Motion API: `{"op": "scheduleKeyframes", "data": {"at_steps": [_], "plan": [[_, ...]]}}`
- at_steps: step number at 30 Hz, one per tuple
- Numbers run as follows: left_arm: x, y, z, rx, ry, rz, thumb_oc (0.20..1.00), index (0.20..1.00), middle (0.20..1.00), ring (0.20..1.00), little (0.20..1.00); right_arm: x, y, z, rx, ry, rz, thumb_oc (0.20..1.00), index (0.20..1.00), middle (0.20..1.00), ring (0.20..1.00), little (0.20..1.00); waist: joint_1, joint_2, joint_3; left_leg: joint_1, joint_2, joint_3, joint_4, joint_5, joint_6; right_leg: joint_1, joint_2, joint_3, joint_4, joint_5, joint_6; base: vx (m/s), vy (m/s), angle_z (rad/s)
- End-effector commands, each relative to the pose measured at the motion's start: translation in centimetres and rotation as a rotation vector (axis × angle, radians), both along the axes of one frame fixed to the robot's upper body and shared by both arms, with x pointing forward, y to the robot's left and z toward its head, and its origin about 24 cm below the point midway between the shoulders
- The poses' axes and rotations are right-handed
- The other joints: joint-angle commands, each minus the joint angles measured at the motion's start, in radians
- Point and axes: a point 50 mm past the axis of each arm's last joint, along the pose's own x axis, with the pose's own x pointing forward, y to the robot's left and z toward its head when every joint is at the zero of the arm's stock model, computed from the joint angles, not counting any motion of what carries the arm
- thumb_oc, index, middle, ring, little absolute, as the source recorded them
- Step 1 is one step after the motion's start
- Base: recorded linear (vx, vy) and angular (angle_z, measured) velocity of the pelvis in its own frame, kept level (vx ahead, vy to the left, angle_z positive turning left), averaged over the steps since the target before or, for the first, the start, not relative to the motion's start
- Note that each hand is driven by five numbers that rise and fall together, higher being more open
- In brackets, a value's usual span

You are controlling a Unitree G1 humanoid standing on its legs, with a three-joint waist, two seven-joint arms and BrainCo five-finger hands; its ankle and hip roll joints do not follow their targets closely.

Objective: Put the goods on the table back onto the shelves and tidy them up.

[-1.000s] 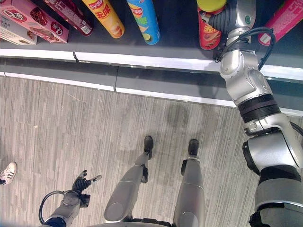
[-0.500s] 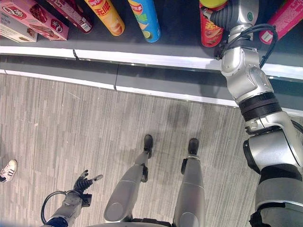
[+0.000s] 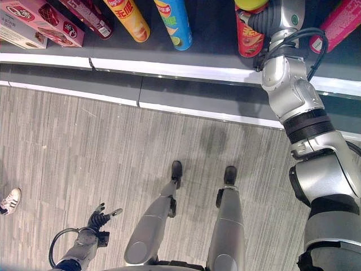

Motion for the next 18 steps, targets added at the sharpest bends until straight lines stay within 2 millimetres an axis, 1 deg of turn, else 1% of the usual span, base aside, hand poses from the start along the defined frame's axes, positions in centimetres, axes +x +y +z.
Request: {"op": "scheduleKeyframes", "data": {"at_steps": [1,7,15,16,17,18], "plan": [[0.76,0.95,0.43,0.033,-0.010,0.029,1.000,1.000,1.000,1.000,1.000,-0.32,1.12,3.70,-0.013,-0.090,0.016,0.200,0.200,0.200,0.200,0.200,0.045,-0.021,-0.015,0.061,-0.029,0.041,0.028,-0.135,-0.007,0.033,0.033,0.064,-0.184,0.103,0.074,0.01,0.010,0.03],[0.70,0.78,0.33,0.031,-0.007,0.023,1.000,1.000,1.000,1.000,1.000,-0.09,1.12,3.85,-0.015,-0.081,0.005,0.200,0.200,0.200,0.200,0.200,0.050,-0.018,-0.015,0.059,-0.031,0.037,0.027,-0.134,-0.008,0.034,0.030,0.062,-0.181,0.102,0.075,0.01,0.005,0.01],[0.81,0.55,0.32,0.030,-0.007,0.014,1.000,1.000,1.000,1.000,1.000,0.13,0.39,3.75,-0.007,-0.063,-0.025,0.200,0.200,0.200,0.200,0.200,0.054,-0.018,-0.017,0.058,-0.037,0.036,0.029,-0.134,-0.006,0.031,0.030,0.065,-0.178,0.103,0.075,0.00,0.002,0.00],[0.77,0.53,0.29,0.030,-0.005,0.014,1.000,1.000,1.000,1.000,1.000,0.17,0.36,3.68,-0.003,-0.062,-0.026,0.216,0.216,0.216,0.216,0.216,0.054,-0.018,-0.019,0.058,-0.037,0.036,0.029,-0.134,-0.006,0.031,0.030,0.064,-0.177,0.102,0.075,0.00,0.010,0.03],[0.83,0.49,0.31,0.029,-0.007,0.015,1.000,1.000,1.000,1.000,1.000,0.17,0.38,3.71,0.002,-0.063,-0.024,0.674,0.674,0.674,0.674,0.674,0.053,-0.018,-0.019,0.057,-0.038,0.037,0.031,-0.136,-0.005,0.031,0.030,0.065,-0.175,0.102,0.075,0.00,0.000,0.00],[0.89,0.48,0.34,0.030,-0.009,0.015,1.000,1.000,1.000,1.000,1.000,0.18,0.37,3.72,0.008,-0.064,-0.023,1.000,1.000,1.000,1.000,1.000,0.053,-0.018,-0.019,0.057,-0.039,0.037,0.033,-0.136,-0.005,0.030,0.030,0.065,-0.173,0.102,0.074,0.00,0.000,0.00]]}}
